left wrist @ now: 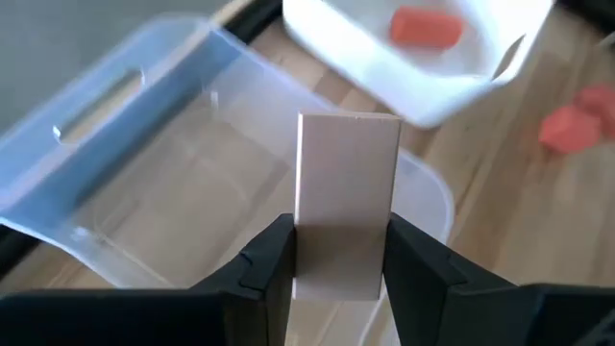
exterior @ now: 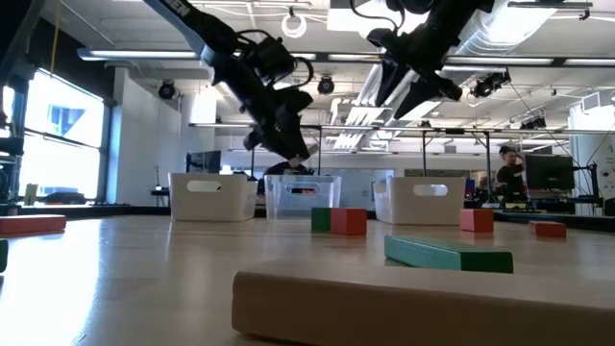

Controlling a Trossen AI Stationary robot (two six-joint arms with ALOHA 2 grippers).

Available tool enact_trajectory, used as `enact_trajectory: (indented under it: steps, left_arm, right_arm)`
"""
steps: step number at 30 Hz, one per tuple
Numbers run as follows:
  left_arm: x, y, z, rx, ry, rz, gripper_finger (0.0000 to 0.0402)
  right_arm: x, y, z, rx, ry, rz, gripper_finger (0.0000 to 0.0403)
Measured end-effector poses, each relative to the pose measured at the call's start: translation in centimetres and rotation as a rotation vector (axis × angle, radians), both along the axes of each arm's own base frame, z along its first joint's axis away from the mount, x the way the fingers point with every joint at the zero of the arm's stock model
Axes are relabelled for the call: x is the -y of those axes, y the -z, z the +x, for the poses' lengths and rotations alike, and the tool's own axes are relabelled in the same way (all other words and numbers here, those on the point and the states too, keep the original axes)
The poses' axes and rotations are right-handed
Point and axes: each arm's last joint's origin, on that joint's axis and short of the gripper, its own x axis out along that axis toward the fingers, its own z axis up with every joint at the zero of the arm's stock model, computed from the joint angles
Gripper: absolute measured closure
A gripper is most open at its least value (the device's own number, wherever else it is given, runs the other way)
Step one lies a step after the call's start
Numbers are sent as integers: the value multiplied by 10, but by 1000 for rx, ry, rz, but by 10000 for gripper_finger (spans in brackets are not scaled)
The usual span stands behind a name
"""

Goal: Sort & place blocks by color
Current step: Put the brown block into the transparent bin, then put the orange block into the right white bin

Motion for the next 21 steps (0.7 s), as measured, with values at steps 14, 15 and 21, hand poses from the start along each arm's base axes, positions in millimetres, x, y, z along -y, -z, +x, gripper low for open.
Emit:
enact_trajectory:
  steps: [14,15,21]
  left_arm:
    - [-6,16,7,-85,26,-5,265]
    - [-6,16,7,-91,30,0,261]
    - [-5,18,5,-133,70,7,236]
  right_arm:
    - [-45,1,11,30,-63,109,213]
    - [-49,1,11,33,-61,121,213]
    - [-73,1,14,52,-47,189,213]
